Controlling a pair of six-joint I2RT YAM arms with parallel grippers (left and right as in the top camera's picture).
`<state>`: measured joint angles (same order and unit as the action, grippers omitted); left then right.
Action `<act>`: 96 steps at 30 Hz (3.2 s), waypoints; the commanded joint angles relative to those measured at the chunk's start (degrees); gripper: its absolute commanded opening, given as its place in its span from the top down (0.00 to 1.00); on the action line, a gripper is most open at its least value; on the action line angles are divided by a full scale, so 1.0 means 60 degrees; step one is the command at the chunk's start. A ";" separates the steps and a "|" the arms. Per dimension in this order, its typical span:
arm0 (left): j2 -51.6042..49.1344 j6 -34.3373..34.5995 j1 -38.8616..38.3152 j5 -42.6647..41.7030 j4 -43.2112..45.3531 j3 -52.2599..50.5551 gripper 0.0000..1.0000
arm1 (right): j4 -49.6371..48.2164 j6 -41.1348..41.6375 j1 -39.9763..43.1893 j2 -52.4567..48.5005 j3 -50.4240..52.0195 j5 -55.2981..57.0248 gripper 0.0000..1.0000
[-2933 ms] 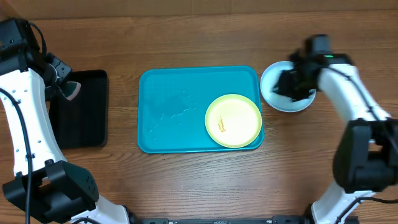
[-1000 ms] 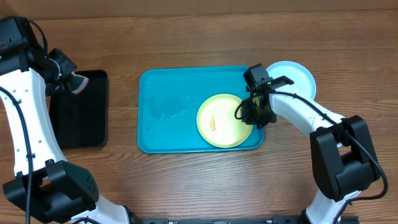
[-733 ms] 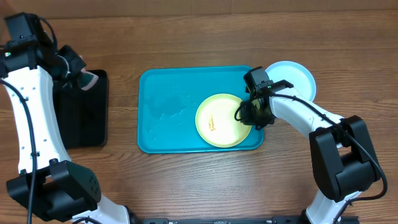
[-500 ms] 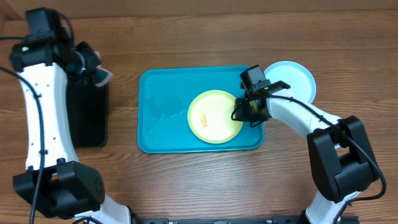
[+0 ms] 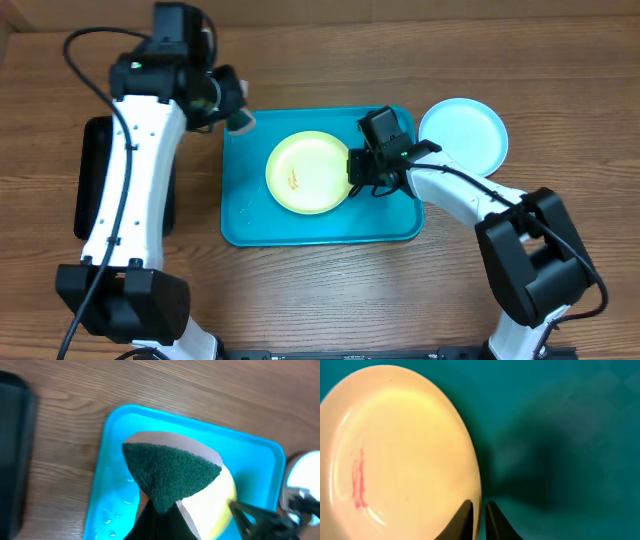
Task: Clean dirty plates on tray and stack at the side
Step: 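Pull the yellow plate left and bring the sponge onto it, then scrub the yellow plate with the sponge in the left gripper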
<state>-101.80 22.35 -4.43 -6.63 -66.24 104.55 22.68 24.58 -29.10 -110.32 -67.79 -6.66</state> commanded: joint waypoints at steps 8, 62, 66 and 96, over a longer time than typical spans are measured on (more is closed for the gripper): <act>-0.0018 -0.0153 -0.0288 0.0350 -0.0109 -0.0157 0.96 | -0.1166 -0.0681 -0.0051 -0.0372 0.0036 0.0754 0.84; -0.1818 0.1435 -0.1526 0.3253 0.4368 -0.5133 0.96 | -0.0667 0.0659 -0.0470 -0.0922 0.0029 0.0277 0.96; -0.1818 0.0659 -0.1304 0.3428 0.3774 -0.4441 0.96 | -0.0667 0.0659 -0.0470 -0.0922 0.0029 0.0277 0.96; -0.2528 0.0801 -0.1472 0.3756 0.2980 -0.3763 0.96 | -0.0619 0.0659 -0.0470 -0.0922 0.0029 0.0273 0.96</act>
<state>-115.83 27.44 -17.43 1.96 -45.21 80.75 18.04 28.69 -32.01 -114.17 -68.25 -6.02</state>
